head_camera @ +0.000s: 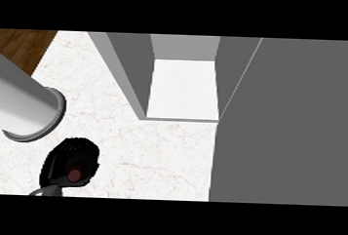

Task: Pick up the wine, place it into the cabinet and close the cabinet

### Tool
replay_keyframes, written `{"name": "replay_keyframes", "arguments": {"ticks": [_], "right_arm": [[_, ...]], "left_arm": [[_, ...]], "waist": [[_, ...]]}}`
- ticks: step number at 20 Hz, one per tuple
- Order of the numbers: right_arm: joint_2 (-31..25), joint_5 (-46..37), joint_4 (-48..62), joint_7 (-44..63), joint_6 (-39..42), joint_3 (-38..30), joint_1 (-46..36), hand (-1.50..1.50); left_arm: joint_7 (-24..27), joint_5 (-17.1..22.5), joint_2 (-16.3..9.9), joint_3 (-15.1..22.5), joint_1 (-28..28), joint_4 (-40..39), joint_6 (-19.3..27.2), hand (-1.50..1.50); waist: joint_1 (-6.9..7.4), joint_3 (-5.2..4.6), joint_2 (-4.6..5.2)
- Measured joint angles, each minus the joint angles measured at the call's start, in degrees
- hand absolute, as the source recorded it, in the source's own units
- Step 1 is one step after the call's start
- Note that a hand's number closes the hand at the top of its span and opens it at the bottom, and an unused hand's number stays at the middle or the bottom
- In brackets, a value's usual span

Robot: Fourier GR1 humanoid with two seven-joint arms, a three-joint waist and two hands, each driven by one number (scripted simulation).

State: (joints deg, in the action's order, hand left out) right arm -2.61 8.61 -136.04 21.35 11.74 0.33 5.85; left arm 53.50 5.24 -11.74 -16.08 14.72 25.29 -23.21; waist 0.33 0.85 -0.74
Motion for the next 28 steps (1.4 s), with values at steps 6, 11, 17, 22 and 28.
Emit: {"name": "replay_keyframes", "arguments": {"ticks": [6, 11, 17, 22, 28], "right_arm": [[0.11, -0.82, -0.2, 0.6, -0.31, 0.53, -0.02, -1.5], [0.19, -0.46, 0.01, 0.85, -0.64, 0.02, -0.64, -1.5], [0.0, 0.62, 0.33, 0.71, -0.32, -0.65, -0.93, -1.5], [0.38, 0.32, 0.39, -0.27, 0.34, -0.03, 0.73, -1.5], [1.04, -1.08, 1.78, -1.92, 0.88, 1.34, 1.37, -1.5]], "left_arm": [[0.43, 1.78, 2.91, 1.29, -5.49, 8.08, 0.42, 1.5], [-4.14, 3.64, 6.2, 4.63, -10.81, 17.55, -1.08, 1.5], [-14.77, 7.76, 10.41, 11.04, -19.77, 37.14, -0.25, 1.5], [-24.41, 12.78, 11.33, 17.71, -25.43, 54.16, 4.76, 1.5], [-33.4, 15.06, 11.63, 22.24, -26.29, 68.02, 12.55, 1.5]], "waist": [[0.36, 0.1, -0.08], [0.47, -0.38, 0.22], [0.43, -0.65, 0.41], [0.16, -0.74, 0.52], [-0.14, -0.79, 0.62]]}}
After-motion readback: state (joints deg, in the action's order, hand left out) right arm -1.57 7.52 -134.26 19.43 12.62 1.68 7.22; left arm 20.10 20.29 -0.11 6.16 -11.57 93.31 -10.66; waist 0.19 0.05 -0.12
